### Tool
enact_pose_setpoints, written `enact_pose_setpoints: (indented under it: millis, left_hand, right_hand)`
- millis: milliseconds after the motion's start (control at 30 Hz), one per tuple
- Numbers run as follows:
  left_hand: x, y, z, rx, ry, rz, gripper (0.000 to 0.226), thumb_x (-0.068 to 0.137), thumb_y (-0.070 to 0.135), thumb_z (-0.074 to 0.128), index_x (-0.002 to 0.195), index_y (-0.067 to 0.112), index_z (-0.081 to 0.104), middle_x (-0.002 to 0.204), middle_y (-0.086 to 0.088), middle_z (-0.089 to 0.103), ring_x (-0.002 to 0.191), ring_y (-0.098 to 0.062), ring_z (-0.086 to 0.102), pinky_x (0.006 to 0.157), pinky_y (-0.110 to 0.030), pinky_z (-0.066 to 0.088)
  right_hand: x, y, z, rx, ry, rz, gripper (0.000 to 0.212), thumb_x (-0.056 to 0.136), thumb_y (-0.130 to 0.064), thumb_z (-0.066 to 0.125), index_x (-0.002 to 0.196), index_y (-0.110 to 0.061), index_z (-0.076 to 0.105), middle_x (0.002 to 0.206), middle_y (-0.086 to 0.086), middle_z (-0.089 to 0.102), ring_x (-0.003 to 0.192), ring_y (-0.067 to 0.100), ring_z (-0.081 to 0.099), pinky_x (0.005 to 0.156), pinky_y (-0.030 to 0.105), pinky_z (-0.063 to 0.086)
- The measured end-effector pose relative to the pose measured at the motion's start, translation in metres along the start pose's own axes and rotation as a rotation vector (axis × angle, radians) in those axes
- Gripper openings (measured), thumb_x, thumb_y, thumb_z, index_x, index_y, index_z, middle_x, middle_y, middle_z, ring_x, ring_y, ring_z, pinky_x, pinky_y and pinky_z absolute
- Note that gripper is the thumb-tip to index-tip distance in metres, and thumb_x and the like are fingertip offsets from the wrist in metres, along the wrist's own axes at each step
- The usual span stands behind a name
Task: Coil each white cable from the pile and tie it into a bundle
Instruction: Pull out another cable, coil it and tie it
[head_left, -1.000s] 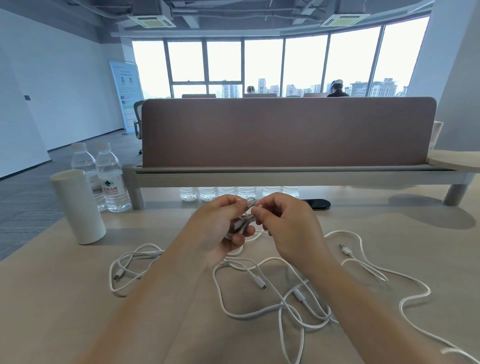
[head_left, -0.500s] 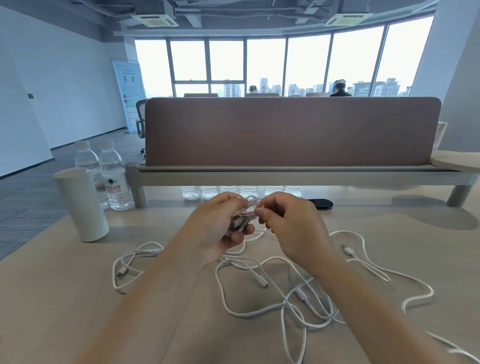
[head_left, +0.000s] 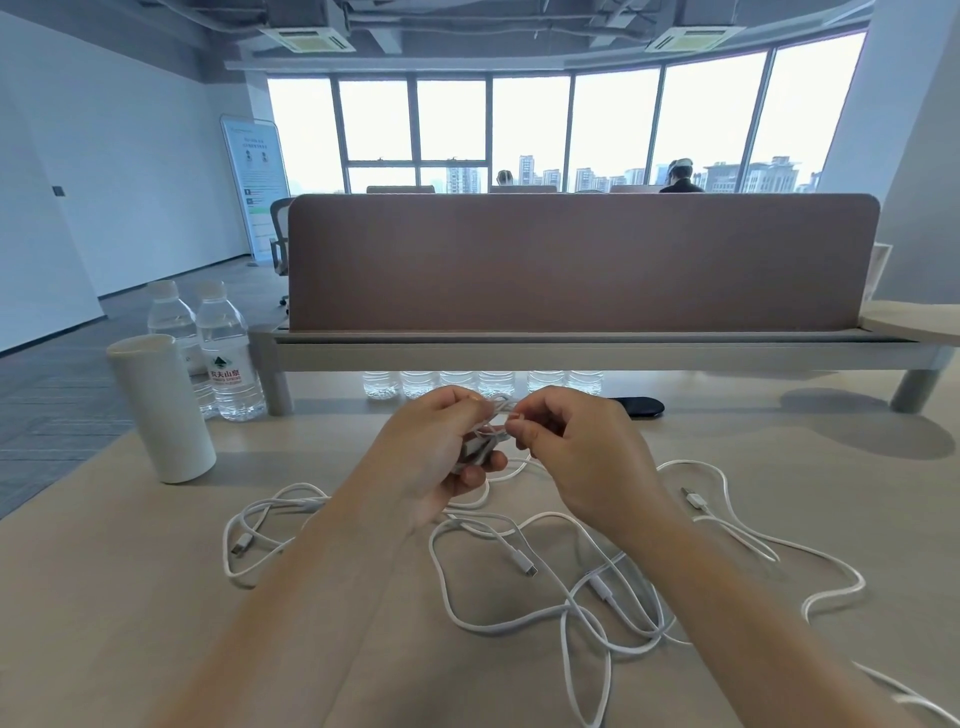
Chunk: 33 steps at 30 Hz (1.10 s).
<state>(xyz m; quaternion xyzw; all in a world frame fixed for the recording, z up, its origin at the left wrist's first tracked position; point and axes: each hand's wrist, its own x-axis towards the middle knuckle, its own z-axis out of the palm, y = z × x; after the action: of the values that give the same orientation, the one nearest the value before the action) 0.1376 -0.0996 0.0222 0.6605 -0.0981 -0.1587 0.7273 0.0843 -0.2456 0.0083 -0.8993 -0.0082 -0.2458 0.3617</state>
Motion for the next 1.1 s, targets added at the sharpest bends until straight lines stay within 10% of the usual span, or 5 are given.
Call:
enact_pose_setpoints:
  millis: [1100]
  left_hand:
    - [0.0020,-0.0032,0.0000,0.113,0.033,0.037,0.008,0.097,0.014,0.061,0.090,0.010,0.060,0.083,-0.015,0.068,0.057,-0.024,0.066,0.042,-0.022,0.038]
  right_hand:
    - [0.0009,0.0027,-0.0004,-0.047,-0.016,0.006,0.007,0.096,-0.033,0.065,0.090,-0.031,0.068,0.079,-0.013,0.067,0.075,0.010,0.059,0.064,0.024,0.045]
